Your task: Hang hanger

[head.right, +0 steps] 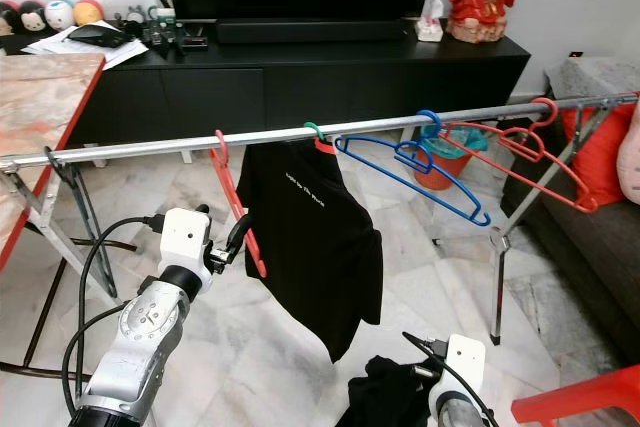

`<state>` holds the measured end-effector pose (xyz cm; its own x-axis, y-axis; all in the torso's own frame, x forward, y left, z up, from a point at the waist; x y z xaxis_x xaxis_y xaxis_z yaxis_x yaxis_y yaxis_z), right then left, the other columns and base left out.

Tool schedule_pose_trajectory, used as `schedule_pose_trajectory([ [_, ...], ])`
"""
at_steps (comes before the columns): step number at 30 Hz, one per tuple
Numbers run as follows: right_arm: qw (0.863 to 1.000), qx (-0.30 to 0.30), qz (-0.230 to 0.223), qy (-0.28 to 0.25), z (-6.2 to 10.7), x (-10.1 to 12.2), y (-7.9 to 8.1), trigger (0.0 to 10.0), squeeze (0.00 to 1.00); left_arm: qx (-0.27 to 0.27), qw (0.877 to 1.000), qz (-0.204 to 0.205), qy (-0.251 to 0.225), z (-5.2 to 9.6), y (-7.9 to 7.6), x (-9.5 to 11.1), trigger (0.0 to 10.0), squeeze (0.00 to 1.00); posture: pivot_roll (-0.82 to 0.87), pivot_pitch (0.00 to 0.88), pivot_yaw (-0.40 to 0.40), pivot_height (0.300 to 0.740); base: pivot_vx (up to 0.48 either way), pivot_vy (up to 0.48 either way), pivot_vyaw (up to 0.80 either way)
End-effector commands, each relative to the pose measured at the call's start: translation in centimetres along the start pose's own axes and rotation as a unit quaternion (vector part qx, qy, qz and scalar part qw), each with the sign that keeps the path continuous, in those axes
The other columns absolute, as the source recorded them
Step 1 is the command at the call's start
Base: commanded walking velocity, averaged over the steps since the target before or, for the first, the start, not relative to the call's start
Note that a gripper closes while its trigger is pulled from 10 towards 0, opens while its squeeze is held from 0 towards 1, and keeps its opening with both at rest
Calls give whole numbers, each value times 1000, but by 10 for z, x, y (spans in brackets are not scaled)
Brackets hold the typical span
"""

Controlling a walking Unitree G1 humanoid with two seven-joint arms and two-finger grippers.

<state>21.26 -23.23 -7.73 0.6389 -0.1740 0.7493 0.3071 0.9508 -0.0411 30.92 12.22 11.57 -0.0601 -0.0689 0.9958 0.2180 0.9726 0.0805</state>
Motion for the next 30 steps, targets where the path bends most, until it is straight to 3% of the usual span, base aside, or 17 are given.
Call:
schedule_pose_trajectory([
  [1, 1000, -9, -3, 2, 0, 0, -6, 10000, 0, 7, 1000, 6, 0, -2, 2, 1, 10000, 0, 14, 0, -60, 740, 0, 0, 0],
  [8, 1000, -6, -4, -2, -1, 2, -3, 10000, 0, 20, 1000, -1, 0, -2, 7, 0, 10000, 0, 13, 0, -61, 740, 34, 0, 0],
  [30, 1000, 11, -2, -17, -3, 12, 6, 10000, 0, 31, 1000, -3, 4, -4, 10, -2, 10000, 0, 15, 0, -65, 740, 311, 0, 0],
])
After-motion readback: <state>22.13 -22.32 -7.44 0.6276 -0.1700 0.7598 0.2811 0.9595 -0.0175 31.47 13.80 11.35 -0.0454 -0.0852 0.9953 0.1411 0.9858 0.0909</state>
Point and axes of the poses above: a point about 5 cm out from each wrist's last joint towards the gripper, its own z axis pointing back from the gripper into the wrist, its own x axis along the axis of the wrist's last joint, y = z × x, the point moved 2 cm from there along -z, pointing out of the wrist towards the gripper, and after that the axes turned 2 degrees about z, right-handed, at the moved point
